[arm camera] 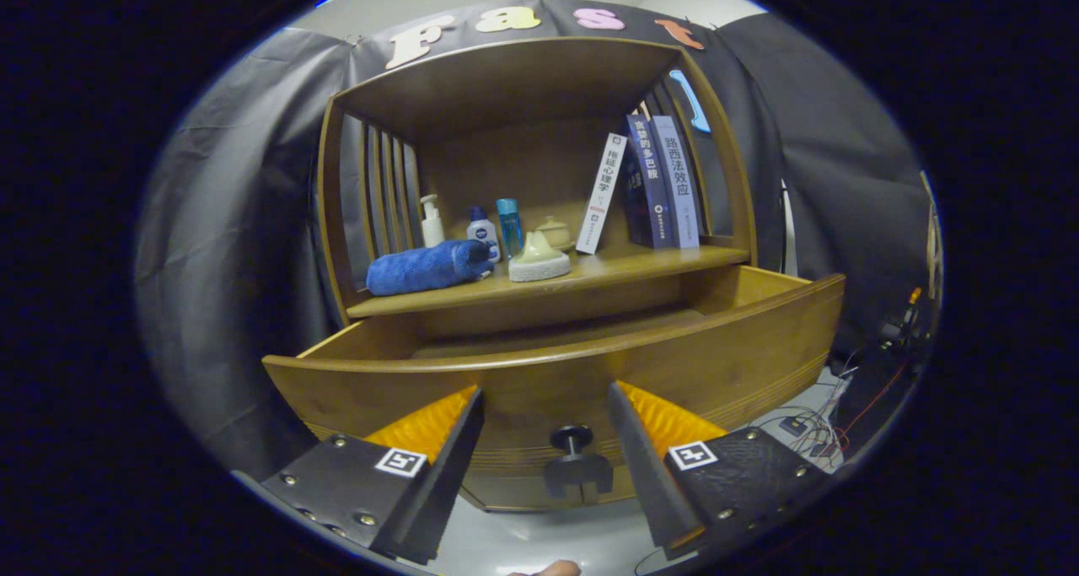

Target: Pull open the drawer, take out the items inside it, and place them on the countertop above the cabinet.

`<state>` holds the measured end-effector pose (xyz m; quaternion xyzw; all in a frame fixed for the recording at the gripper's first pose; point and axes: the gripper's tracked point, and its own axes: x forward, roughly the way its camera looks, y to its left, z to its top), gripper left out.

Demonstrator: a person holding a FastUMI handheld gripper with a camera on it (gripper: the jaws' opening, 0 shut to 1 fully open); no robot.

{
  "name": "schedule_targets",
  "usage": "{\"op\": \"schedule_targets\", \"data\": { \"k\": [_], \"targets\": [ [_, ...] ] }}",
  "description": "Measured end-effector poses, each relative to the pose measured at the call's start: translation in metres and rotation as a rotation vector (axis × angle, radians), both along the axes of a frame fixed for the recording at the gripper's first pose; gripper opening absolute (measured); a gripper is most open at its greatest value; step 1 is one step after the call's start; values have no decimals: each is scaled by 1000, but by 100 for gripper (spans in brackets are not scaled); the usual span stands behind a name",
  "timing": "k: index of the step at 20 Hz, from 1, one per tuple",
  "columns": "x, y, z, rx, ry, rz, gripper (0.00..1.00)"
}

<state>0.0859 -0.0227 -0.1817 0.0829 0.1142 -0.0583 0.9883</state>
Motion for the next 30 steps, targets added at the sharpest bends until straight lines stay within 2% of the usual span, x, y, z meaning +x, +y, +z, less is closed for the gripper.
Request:
{"op": "schedule_targets", "data": {
  "k": [30],
  "targets": [
    [105,-5,-10,39,22,-11,90]
  ]
}}
